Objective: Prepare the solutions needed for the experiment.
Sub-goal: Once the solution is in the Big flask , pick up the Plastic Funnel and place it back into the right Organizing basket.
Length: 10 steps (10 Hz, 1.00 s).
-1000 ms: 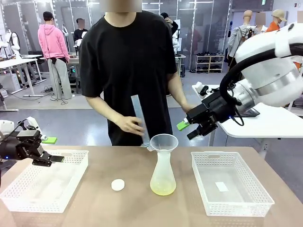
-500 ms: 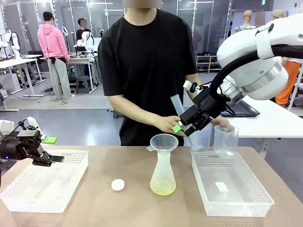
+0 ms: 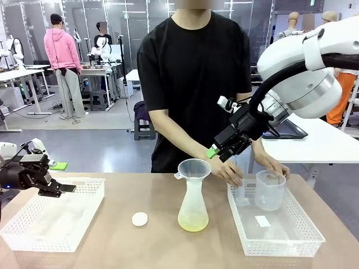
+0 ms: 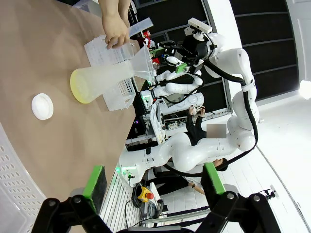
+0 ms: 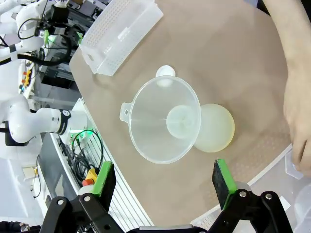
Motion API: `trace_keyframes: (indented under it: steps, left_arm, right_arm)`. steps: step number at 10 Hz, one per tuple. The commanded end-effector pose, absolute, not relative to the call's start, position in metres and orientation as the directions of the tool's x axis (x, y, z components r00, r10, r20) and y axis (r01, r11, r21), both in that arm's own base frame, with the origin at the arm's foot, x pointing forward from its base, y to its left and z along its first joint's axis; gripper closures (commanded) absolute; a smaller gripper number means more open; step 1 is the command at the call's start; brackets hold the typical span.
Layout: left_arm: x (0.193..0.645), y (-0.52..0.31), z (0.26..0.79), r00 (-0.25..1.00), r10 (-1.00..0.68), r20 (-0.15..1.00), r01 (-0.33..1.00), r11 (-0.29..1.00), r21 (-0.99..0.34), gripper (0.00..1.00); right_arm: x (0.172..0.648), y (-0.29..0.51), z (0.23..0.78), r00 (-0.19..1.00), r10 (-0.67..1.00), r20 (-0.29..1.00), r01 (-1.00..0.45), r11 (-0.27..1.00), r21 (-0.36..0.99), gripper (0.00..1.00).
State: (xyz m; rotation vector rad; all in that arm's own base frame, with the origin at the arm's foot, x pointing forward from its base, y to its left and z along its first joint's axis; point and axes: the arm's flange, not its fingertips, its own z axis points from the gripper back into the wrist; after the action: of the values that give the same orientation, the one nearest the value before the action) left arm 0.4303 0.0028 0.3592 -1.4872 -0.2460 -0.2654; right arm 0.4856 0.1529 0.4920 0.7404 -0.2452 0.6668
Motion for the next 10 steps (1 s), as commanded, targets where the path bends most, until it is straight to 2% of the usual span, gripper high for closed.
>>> trace_keyframes:
  steps: [1, 6, 10]
  left_arm:
    - [0.429, 0.002, 0.362, 0.945, -0.023, 0.327, 0.327, 0.064, -0.943, 0.0]
    - [0.429, 0.002, 0.362, 0.945, -0.023, 0.327, 0.327, 0.064, -0.943, 0.0]
    - [0.429, 0.002, 0.362, 0.945, -0.023, 0.327, 0.327, 0.064, -0.943, 0.0]
  right_arm:
    - [0.486, 0.153, 0.492, 0.769, 0.473, 0.431, -0.639, 0.546, 0.542, 0.0]
    - [0.524, 0.18, 0.49, 0.714, 0.54, 0.446, -0.701, 0.552, 0.452, 0.0]
    - [0.543, 0.184, 0.488, 0.705, 0.611, 0.36, -0.706, 0.557, 0.438, 0.0]
